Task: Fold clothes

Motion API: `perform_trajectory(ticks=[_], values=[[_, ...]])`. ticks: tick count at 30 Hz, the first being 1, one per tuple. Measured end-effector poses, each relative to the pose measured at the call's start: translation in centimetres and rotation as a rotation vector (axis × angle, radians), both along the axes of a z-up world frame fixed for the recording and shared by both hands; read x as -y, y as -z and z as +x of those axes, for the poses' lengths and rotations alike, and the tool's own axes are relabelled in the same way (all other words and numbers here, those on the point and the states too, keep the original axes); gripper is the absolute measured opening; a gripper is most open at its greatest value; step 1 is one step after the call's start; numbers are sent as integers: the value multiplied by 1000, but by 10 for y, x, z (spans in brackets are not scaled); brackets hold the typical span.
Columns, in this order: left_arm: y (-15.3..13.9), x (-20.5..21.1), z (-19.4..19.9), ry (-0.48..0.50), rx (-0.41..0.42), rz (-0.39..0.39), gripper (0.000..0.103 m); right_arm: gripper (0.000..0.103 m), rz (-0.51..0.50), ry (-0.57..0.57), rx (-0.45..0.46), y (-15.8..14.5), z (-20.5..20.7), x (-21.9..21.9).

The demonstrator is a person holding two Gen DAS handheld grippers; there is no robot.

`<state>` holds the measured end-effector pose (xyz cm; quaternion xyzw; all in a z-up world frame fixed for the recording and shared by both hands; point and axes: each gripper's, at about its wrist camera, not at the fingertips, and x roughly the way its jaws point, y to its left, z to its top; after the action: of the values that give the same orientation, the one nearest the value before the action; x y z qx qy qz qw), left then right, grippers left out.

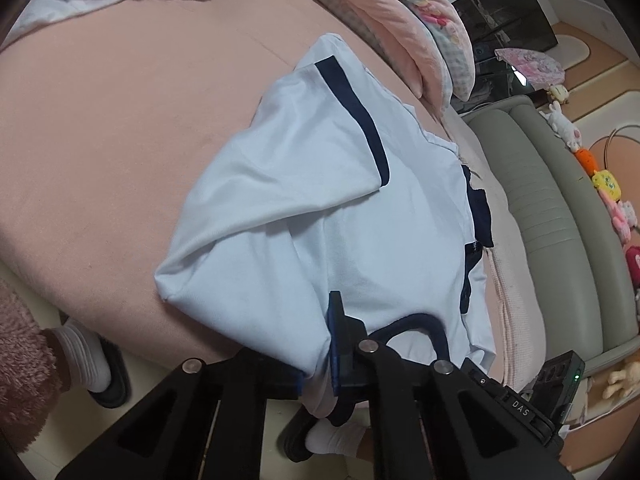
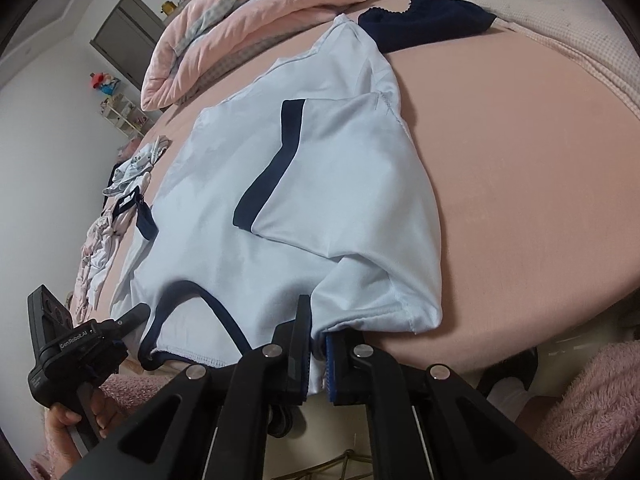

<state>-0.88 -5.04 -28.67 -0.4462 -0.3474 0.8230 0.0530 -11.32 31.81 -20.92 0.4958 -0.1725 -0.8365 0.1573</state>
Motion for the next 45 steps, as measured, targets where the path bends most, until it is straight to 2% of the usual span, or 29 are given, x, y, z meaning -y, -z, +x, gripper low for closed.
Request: perform_trajectory(ticks=[4, 7, 14, 25, 30, 35, 39, 45], values=[[-13, -5, 8, 1, -12, -81, 4, 2, 9, -4, -25, -8, 7, -3], [-20, -2, 14, -5, -22, -91, 3, 1, -12, -1, -42, -15, 11, -10], [-28, -1, 21, -8, -36, -93, 3, 1, -50, -1, -95, -31, 20, -22], [-26, 0, 34, 0, 2, -94, 2, 1, -37, -21, -53, -25, 38, -34], [-27, 6, 36, 8, 21, -60, 2, 1, -31, -36, -62, -31, 45, -34], [-43, 1, 27, 62, 14, -91, 2, 1, -63, -20, -79, -43, 31, -38], [-60, 1, 15, 83, -13, -82, 2, 1, -88, -10, -79, -51, 18, -36], [-90, -4, -24, 155, -55, -129, 2, 1, -86, -33, -132, -83, -19, -26]])
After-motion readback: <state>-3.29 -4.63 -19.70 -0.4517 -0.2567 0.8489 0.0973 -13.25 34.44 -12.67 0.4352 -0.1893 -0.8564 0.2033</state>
